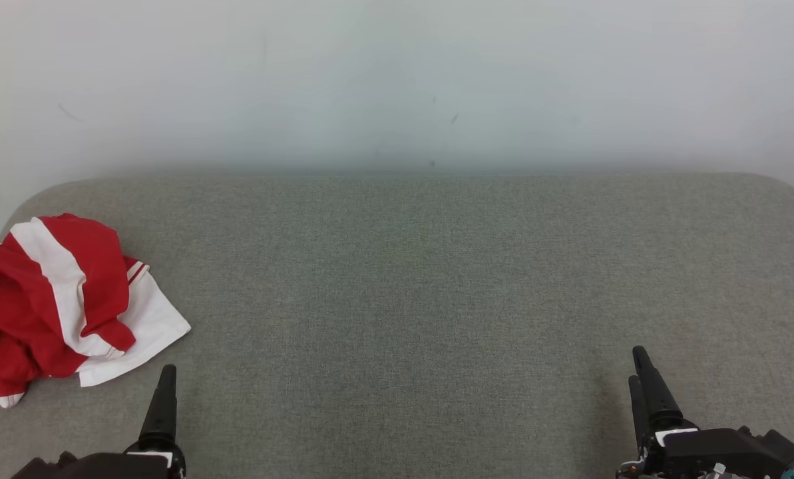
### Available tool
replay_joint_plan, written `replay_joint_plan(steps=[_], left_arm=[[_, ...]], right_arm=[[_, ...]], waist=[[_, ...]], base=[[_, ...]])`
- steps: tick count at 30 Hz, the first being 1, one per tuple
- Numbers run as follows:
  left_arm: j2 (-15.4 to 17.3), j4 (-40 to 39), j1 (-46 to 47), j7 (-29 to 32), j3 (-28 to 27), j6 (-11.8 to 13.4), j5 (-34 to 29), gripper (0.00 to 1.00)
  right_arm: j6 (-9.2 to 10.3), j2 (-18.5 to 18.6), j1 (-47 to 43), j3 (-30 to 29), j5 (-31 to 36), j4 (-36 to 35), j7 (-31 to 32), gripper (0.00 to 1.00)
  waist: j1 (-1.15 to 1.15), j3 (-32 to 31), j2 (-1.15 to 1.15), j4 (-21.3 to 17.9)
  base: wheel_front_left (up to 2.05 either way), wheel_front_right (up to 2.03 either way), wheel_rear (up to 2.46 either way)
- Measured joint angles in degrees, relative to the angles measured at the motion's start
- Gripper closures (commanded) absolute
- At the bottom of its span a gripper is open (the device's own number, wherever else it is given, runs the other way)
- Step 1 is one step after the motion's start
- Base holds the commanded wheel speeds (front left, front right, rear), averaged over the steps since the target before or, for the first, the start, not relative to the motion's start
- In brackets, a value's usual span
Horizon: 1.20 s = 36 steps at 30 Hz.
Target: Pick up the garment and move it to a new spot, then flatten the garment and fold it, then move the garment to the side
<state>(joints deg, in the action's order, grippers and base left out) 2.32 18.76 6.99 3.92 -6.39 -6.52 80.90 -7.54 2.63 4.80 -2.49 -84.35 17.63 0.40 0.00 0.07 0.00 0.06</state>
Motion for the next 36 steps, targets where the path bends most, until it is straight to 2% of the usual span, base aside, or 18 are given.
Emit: replay_joint_plan(steps=[11, 25, 36], left_arm=[[0.02, -1.31, -0.23, -2.91, 2.63, 1.16, -14.29, 0.00], [1.15, -2.24, -0.91, -6.05, 6.08, 3.36, -31.31, 0.00], [2.01, -1.86, -0.89, -8.46, 8.78, 4.43, -40.94, 0.00]], right_arm=[[0.00, 0.00, 1.15, 0.98, 15.47, 1.60, -2.33, 0.00], [0.00, 0.02, 1.95, -0.04, 31.31, 2.32, -4.97, 0.00], [0.00, 0.04, 2.25, -1.12, 43.56, 2.90, -4.46, 0.00]], waist=[[0.00, -0.09, 0.00, 0.12], [0.01, 0.06, 0.00, 0.33], [0.01, 0.19, 0.00, 0.59]], base=[[0.00, 0.00, 0.00], [0.00, 0.00, 0.00], [0.00, 0.00, 0.00]])
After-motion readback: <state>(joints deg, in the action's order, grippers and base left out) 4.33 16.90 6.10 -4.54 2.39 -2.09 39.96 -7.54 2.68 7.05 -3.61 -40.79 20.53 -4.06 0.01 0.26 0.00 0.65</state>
